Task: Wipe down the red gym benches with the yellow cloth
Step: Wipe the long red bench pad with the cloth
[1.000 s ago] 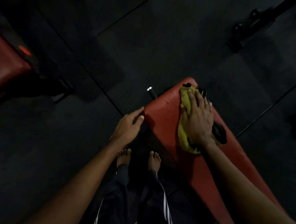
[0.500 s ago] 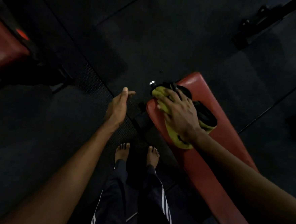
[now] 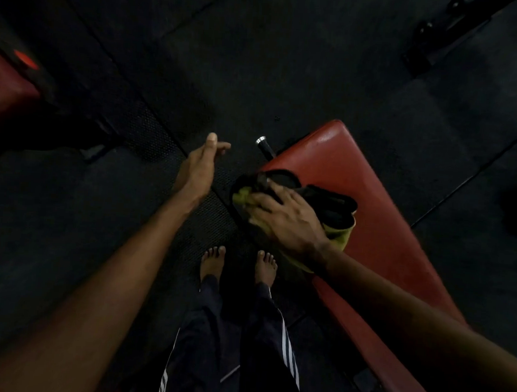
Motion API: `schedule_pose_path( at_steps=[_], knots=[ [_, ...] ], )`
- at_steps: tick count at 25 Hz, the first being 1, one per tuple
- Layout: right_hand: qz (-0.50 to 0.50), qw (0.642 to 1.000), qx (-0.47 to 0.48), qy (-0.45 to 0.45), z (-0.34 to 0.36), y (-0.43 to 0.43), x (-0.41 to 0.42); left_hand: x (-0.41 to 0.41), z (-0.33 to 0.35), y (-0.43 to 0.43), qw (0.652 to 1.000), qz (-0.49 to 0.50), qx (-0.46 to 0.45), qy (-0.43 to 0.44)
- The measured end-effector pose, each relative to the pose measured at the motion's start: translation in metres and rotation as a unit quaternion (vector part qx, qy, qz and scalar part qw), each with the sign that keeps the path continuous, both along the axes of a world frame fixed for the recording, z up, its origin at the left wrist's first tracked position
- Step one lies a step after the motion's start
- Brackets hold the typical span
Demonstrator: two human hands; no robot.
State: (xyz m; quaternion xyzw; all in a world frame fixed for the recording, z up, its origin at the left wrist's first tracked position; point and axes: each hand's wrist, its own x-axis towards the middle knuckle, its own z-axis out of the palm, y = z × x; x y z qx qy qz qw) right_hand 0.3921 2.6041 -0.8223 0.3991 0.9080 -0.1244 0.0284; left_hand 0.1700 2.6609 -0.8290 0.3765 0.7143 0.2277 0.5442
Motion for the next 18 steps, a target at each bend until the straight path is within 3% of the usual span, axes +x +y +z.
schedule_pose_path(
  at_steps=[3, 8, 11, 13, 16, 18],
  knots=[
    [0.077, 0.997, -0.02, -0.02, -0.002, -0.037, 0.023, 0.015, -0.003, 0.01, 1.0, -0.028, 0.0, -0.007],
    [-0.158, 0.985, -0.052, -0.036, 0.013, -0.04, 0.067, 0.053, -0.02, 0.021, 0.996, -0.089, -0.022, -0.001],
    [-0.319, 0.945, -0.07, -0.012, 0.019, -0.02, 0.072, 0.085, -0.017, 0.022, 0.985, -0.165, -0.012, 0.049],
    [-0.408, 0.91, -0.072, 0.027, 0.017, 0.002, 0.063, 0.105, -0.018, 0.024, 0.969, -0.223, 0.044, 0.098],
    [-0.463, 0.881, -0.075, 0.07, 0.011, 0.056, 0.054, 0.12, -0.027, 0.028, 0.947, -0.272, 0.096, 0.144],
    [-0.431, 0.898, -0.075, 0.052, 0.008, 0.082, 0.053, 0.121, -0.031, 0.022, 0.933, -0.269, 0.14, 0.192]
  ],
)
